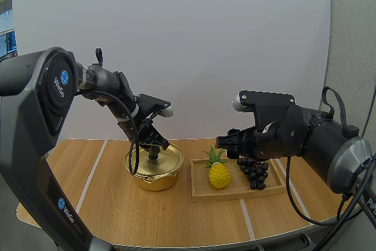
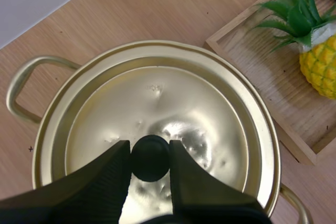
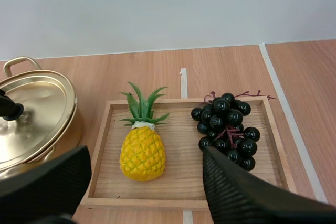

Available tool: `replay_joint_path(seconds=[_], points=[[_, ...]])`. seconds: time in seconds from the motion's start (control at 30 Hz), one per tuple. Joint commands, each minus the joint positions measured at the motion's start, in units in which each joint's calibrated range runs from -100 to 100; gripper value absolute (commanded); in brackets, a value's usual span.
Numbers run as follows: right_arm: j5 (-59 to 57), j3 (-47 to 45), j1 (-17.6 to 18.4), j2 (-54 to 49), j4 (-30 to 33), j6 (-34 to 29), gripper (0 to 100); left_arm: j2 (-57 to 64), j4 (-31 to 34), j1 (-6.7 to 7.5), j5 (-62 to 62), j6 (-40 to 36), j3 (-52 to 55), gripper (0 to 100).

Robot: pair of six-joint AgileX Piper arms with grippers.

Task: Open the pot, put the pineapple inside, and close it

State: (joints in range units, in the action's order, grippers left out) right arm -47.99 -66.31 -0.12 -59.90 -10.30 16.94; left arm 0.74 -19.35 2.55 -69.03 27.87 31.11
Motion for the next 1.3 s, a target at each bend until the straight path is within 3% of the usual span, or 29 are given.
replay_joint_path(seconds=[0.0, 0.6, 1.03, 1.27], points=[[1.1, 0.3, 0.0, -0.3, -0.2, 0.6, 100, 3.2, 0.7, 0.20, -1.2, -1.6, -2.6, 0], [1.1, 0.3, 0.0, -0.3, -0.2, 0.6, 100, 24.9, 1.3, 0.13, -7.2, -6.8, -29.2, 0], [1.1, 0.3, 0.0, -0.3, -0.7, 0.6, 100, 26.7, 13.8, 0.13, -4.1, -16.2, -55.3, 0], [1.1, 0.3, 0.8, -0.3, -1.1, 1.3, 100, 26.9, 14.2, 0.13, 6.1, -16.2, -60.1, 0]])
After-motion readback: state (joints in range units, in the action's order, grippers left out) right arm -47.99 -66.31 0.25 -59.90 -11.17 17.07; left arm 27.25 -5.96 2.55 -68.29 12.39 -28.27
